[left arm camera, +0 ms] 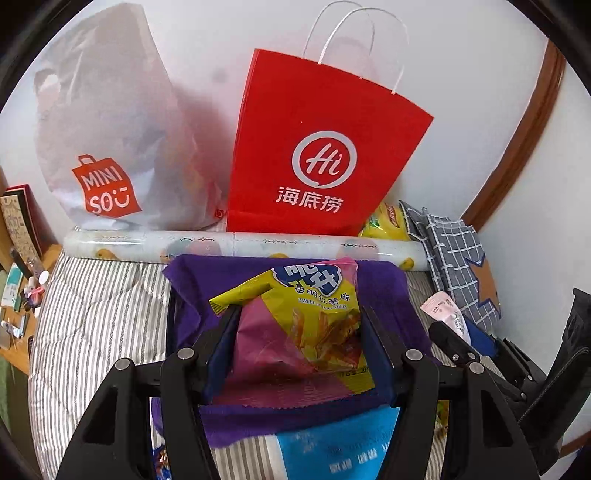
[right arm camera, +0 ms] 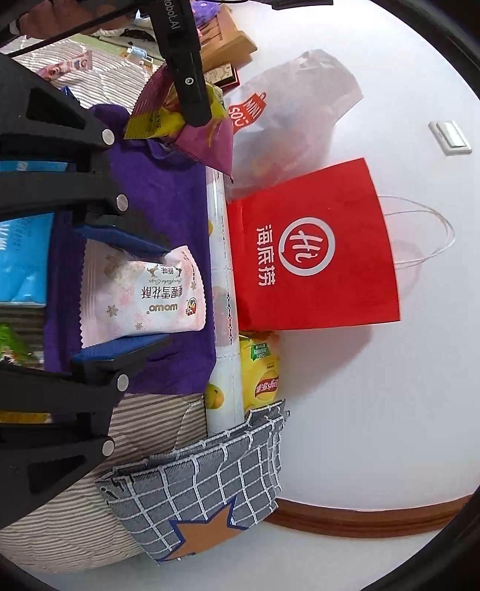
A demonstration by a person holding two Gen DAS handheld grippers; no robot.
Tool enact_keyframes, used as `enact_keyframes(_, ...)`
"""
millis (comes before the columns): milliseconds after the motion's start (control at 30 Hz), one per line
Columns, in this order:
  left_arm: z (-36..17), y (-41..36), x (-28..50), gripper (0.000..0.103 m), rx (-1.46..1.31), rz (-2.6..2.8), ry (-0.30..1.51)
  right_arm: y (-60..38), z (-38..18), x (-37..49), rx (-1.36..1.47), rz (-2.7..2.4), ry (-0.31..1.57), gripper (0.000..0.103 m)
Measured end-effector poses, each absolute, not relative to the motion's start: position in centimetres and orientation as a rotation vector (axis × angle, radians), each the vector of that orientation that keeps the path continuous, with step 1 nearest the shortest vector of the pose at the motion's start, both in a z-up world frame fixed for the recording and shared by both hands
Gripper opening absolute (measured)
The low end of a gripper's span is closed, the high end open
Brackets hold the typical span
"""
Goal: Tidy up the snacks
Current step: 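Lift both held packets and carry them over the purple towel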
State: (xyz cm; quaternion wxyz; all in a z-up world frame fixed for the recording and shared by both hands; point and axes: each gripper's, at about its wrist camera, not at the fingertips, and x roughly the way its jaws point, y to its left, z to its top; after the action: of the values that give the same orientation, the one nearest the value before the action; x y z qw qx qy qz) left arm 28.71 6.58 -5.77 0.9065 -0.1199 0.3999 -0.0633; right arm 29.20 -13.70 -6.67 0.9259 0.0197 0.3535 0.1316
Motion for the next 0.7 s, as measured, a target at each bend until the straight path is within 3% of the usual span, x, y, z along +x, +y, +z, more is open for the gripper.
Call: enact_keyframes(700, -13.5, 9.1, 33.4, 0.063, -0.286, -0.072, 0.963, -12.7, -13.4, 33.7, 0.039, 0.266, 0.860, 0.042)
